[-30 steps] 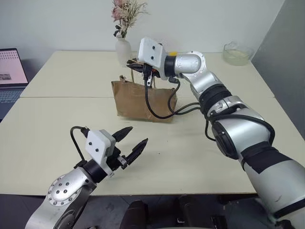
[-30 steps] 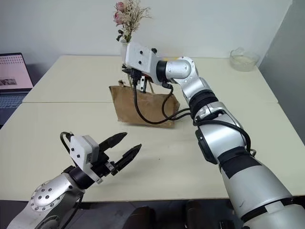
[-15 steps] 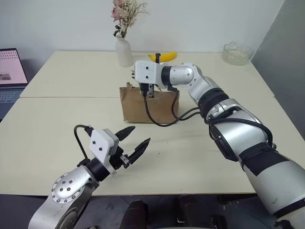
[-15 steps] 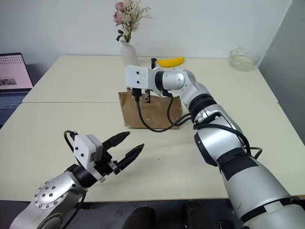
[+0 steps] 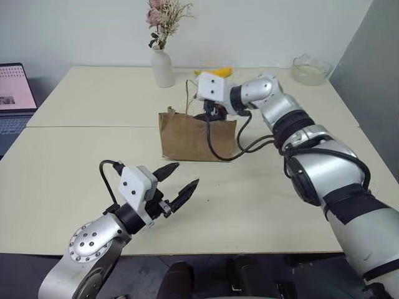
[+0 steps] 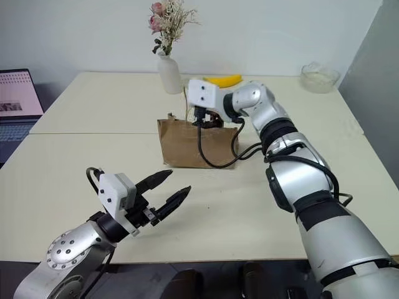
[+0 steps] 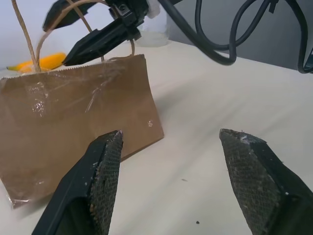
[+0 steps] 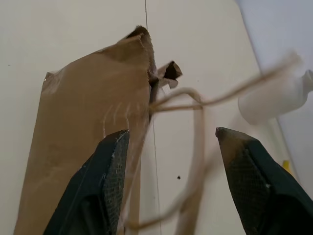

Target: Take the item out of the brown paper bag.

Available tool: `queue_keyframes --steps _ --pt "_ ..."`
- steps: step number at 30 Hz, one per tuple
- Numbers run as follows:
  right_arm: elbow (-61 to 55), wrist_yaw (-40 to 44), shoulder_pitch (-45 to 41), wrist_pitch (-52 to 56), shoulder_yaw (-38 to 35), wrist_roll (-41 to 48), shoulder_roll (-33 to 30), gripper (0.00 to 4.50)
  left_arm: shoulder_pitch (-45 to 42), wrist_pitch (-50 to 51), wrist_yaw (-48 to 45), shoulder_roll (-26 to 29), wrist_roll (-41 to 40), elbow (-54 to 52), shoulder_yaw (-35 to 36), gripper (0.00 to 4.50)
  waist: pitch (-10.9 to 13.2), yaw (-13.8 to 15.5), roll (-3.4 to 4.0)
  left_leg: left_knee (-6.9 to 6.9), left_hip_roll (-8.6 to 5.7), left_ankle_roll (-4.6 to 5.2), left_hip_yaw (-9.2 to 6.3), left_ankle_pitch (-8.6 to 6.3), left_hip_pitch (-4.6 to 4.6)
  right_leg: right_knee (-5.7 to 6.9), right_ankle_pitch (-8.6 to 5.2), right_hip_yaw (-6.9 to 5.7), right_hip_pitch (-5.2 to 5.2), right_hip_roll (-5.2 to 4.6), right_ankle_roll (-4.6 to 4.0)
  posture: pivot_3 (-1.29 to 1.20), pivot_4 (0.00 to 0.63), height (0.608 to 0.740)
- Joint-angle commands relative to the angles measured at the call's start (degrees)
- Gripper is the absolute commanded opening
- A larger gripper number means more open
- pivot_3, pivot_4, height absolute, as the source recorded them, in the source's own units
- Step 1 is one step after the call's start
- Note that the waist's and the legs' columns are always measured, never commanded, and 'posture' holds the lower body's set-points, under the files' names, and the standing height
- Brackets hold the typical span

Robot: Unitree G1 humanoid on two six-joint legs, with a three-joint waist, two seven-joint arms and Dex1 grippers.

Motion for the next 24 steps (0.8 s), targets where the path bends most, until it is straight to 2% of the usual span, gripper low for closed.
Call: queue_keyframes --steps 1,5,8,10,13,18,24 --pt "-2.2 3.1 -3.0 3.7 -2.9 2.8 -2.9 3.02 -1.6 0.3 -1.1 0.7 -1.0 -0.1 -0.1 3.30 0.0 0.0 0.00 0.00 0.00 0.00 -0.01 0.00 -0.01 0.00 0.00 -0.01 0.00 0.00 0.00 0.00 0.150 0.740" --pt "-3.2 4.2 -4.0 6.4 -5.8 5.6 -5.0 3.02 -2.9 0.8 -1.9 0.9 -1.3 0.7 -0.1 3.30 0.0 0.0 0.00 0.00 -0.01 0.00 0.02 0.00 -0.01 -0.01 -0.01 0.01 0.00 0.00 0.02 0.00 0.150 0.740" --pt "-5.3 11.6 -3.9 10.8 -10.1 11.1 -6.6 3.02 -3.6 1.3 -2.3 1.1 -1.7 0.9 0.1 3.30 0.0 0.0 0.00 0.00 -0.01 0.00 0.03 0.00 -0.01 -0.01 -0.01 0.02 0.00 0.00 0.02 0.00 0.150 0.740" --pt "-8.2 14.9 -2.7 12.2 -12.9 15.2 -7.4 3.02 -3.6 1.5 -2.4 1.2 -2.0 0.8 0.3 3.30 0.0 0.0 0.01 -0.01 0.00 0.00 0.02 0.00 -0.01 -0.01 -0.01 0.00 0.00 0.01 0.01 0.00 0.150 0.740" --pt "-16.5 14.3 1.6 14.4 -16.3 20.1 -9.2 3.02 -3.2 1.6 -2.5 1.2 -2.0 0.9 0.5 3.30 0.0 0.0 0.01 -0.02 0.00 0.00 -0.01 0.00 -0.02 -0.03 -0.02 -0.01 0.01 0.01 0.03 0.00 0.150 0.740" --pt "-44.1 13.4 17.7 28.7 -16.8 27.0 -11.6 3.02 -1.1 1.4 -2.7 1.3 -1.9 0.9 1.8 3.30 0.0 0.3 -0.04 0.02 -0.01 0.00 -0.03 0.00 -0.01 -0.06 -0.02 -0.02 0.08 -0.02 0.05 0.00 0.150 0.740" --pt "-78.6 2.4 40.9 46.9 -17.1 32.9 -12.4 3.02 -0.8 0.7 -2.2 2.1 -0.9 3.5 6.3 3.30 0.1 0.2 0.14 -0.01 -0.03 0.00 0.00 0.00 -0.07 -0.02 -0.03 0.01 -0.03 -0.06 0.07 0.00 0.150 0.740"
